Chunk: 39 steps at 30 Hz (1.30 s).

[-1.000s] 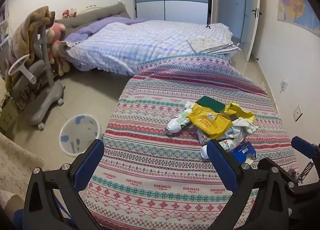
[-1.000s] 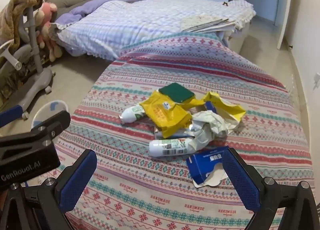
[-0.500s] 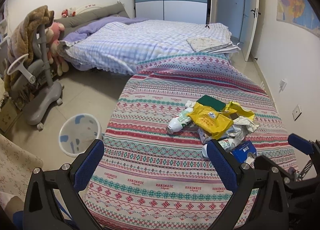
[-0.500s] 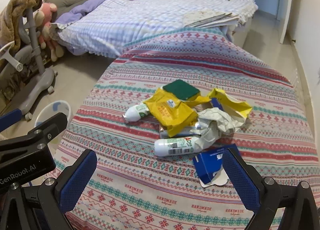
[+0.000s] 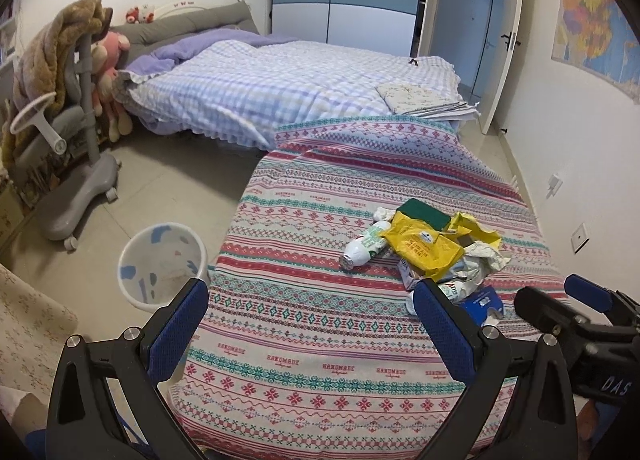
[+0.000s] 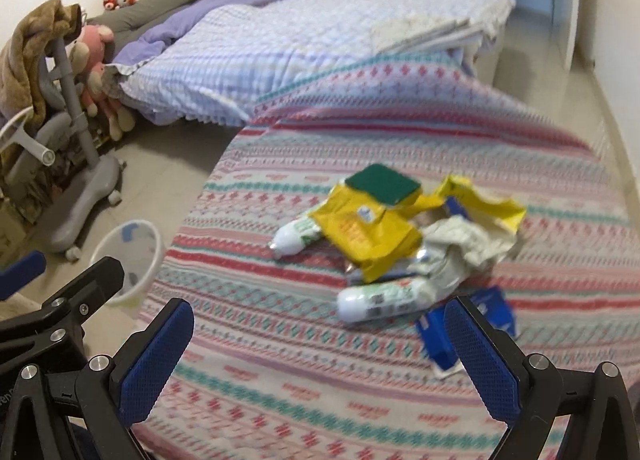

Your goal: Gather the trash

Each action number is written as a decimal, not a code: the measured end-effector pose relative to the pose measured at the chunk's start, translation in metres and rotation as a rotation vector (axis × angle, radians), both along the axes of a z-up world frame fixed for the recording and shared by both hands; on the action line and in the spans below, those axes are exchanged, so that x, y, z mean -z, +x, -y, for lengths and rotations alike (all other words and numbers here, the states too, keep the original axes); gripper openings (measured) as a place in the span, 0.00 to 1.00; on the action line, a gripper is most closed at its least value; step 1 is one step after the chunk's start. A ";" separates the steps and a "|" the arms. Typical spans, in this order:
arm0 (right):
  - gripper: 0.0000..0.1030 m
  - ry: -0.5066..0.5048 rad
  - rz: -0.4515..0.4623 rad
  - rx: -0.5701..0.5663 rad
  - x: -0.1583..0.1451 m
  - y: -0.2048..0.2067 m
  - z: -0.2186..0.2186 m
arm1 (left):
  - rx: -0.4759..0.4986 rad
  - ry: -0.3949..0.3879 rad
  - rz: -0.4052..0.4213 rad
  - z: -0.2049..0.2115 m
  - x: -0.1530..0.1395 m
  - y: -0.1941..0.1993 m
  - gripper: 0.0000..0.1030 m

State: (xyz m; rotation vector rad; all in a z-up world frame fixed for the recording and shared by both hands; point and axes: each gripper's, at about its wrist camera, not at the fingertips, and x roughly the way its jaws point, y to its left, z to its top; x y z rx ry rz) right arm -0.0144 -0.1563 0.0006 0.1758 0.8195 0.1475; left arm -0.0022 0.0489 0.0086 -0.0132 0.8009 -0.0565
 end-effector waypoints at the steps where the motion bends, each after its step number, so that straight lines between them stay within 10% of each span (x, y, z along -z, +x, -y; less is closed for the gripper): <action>1: 1.00 0.001 -0.012 0.009 -0.001 -0.001 -0.001 | -0.002 -0.010 0.007 -0.002 0.000 0.001 1.00; 13: 1.00 -0.046 -0.020 0.005 -0.030 0.037 0.003 | -0.003 -0.012 -0.075 0.010 0.036 0.042 1.00; 23: 1.00 0.130 -0.228 0.113 0.047 0.094 0.096 | 0.142 -0.171 -0.349 0.048 0.075 0.135 1.00; 39: 0.97 0.277 -0.480 0.232 0.124 0.134 0.143 | 0.104 -0.329 -0.523 0.086 0.123 0.191 0.97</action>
